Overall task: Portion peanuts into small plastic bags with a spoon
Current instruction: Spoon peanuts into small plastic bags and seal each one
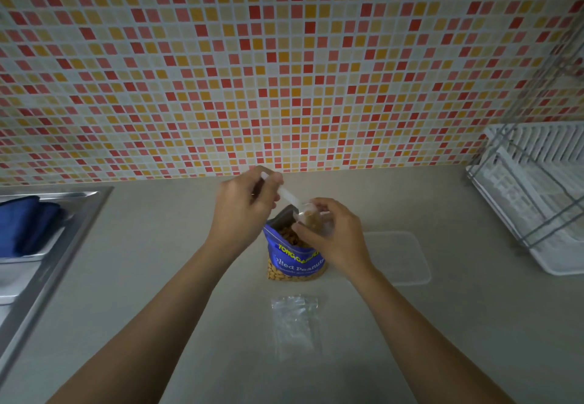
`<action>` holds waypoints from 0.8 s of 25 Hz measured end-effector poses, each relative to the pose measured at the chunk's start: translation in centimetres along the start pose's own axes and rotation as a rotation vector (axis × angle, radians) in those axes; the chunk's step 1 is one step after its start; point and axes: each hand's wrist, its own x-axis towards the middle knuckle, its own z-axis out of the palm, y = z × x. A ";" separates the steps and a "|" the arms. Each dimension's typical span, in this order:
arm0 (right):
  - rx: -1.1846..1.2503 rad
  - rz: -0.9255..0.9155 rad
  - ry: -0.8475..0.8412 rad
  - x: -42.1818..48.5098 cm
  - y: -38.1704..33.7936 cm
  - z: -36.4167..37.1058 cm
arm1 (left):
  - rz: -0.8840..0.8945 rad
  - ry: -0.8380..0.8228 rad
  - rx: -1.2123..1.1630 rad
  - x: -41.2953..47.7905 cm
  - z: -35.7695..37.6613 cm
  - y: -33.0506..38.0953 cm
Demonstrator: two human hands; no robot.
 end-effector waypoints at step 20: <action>0.228 0.227 -0.049 -1.6 3.4 -2.0 | 0.035 -0.172 0.325 -1.0 2.7 -4.8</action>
